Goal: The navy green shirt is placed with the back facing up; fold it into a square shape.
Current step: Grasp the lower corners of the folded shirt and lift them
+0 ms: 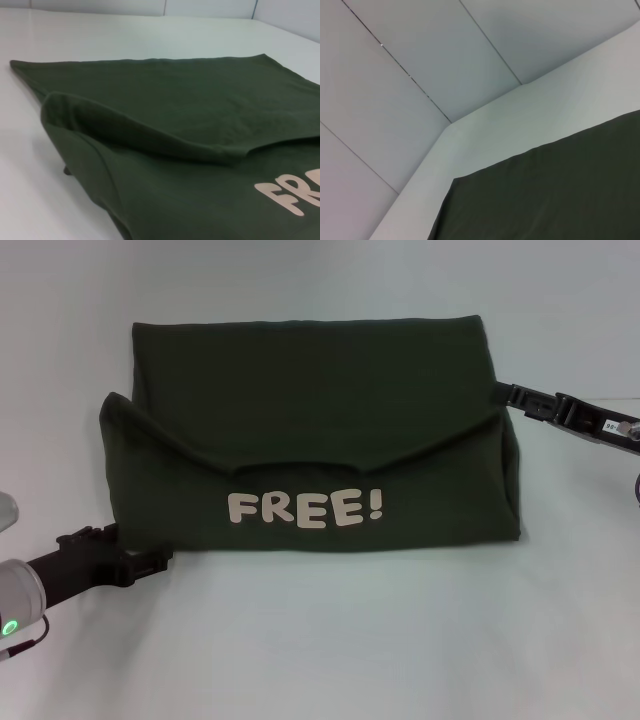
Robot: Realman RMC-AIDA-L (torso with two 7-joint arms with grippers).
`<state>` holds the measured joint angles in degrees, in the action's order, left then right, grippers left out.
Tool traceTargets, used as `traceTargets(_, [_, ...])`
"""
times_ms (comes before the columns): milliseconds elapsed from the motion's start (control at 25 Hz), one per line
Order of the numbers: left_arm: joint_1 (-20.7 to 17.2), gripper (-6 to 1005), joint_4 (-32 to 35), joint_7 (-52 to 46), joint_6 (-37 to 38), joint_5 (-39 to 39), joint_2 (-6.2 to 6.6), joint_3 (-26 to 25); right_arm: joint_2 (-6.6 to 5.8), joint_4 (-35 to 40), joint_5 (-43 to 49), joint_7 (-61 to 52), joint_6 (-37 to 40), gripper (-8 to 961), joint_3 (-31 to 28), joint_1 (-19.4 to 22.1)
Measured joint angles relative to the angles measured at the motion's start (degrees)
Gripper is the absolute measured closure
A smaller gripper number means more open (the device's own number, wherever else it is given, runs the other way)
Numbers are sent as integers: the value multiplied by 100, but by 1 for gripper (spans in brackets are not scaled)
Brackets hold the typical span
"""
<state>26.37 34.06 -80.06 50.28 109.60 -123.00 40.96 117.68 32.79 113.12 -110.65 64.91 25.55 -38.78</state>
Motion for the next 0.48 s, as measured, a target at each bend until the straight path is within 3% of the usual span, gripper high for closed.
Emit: traceTargets(480, [-22, 138, 38, -10, 4, 0, -13, 34, 19, 0, 0, 0, 25, 26, 20, 20])
